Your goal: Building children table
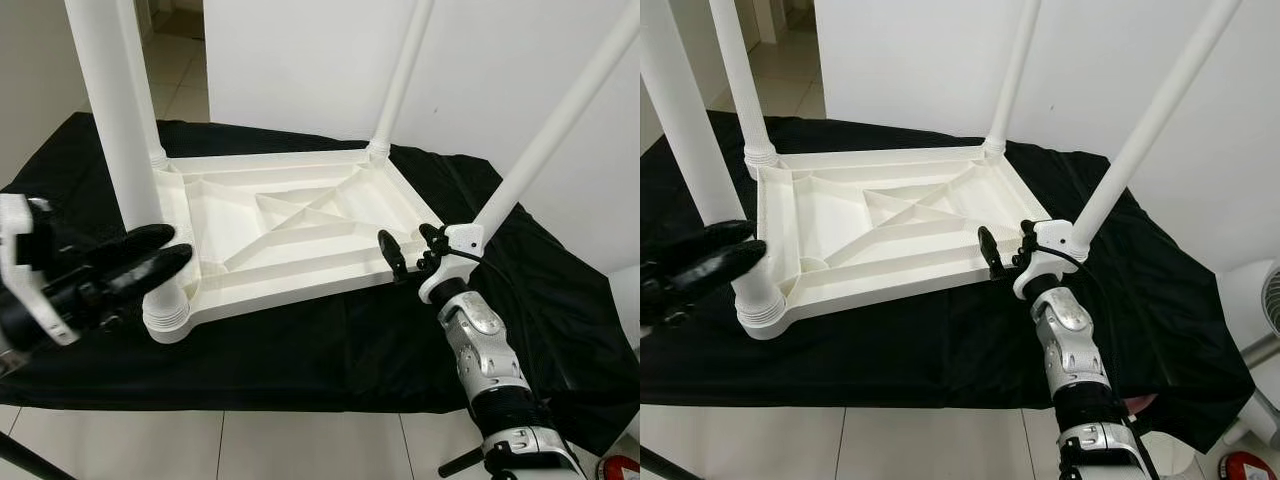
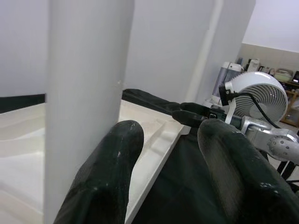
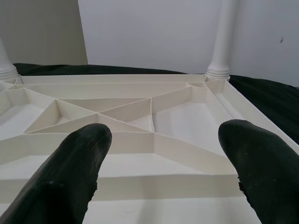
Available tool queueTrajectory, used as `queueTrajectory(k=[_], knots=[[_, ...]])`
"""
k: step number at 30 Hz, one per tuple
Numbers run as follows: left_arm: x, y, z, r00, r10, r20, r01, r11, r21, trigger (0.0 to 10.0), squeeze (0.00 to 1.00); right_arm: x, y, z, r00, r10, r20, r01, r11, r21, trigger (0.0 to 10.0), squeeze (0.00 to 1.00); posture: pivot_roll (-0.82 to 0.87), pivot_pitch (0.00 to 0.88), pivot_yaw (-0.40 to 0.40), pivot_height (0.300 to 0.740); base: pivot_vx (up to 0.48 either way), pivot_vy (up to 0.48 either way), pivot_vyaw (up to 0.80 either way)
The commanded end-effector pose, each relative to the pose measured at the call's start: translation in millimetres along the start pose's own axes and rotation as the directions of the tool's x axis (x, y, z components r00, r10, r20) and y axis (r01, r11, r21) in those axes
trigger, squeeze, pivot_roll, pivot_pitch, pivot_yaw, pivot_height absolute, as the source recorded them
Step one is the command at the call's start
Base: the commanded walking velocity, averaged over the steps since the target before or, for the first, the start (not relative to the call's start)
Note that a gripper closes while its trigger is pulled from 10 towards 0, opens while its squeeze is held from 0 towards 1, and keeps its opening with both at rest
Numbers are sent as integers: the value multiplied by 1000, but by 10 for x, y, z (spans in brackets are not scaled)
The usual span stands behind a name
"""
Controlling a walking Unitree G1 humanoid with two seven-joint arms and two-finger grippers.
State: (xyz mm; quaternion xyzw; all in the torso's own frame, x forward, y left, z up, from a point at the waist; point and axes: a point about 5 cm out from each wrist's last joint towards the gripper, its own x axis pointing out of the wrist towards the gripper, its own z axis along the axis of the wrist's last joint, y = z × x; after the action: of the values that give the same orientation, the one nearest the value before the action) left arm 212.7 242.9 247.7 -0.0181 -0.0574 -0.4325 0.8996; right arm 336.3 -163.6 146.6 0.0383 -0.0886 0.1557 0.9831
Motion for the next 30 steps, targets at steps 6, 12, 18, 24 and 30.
queueTrajectory(k=[6,12,18,24,30], knots=[[-272,120,5,998,51,-47,-51,999,3,10000,0,24,-29,11,1000,-1,6,1,1000,-7,10000,0,76,0,-141,740,0,0,0],[-237,218,-121,996,65,-62,-67,997,-39,10000,0,49,4,-9,1000,11,2,-11,1000,-5,10000,0,80,0,-142,740,0,0,0],[-134,527,-189,975,218,-44,-219,976,-8,10000,0,48,-4,3,1000,9,8,-9,1000,-1,10000,0,73,0,-141,740,0,0,0],[172,726,-239,948,313,-56,-308,947,89,10000,0,29,-26,6,1000,1,10,-1,1000,-7,10000,0,57,0,-133,740,0,0,0],[329,699,-274,957,286,-57,-279,955,104,10000,0,10,-34,0,1000,-4,10,4,1000,-8,10000,0,44,0,-126,740,0,0,0]])
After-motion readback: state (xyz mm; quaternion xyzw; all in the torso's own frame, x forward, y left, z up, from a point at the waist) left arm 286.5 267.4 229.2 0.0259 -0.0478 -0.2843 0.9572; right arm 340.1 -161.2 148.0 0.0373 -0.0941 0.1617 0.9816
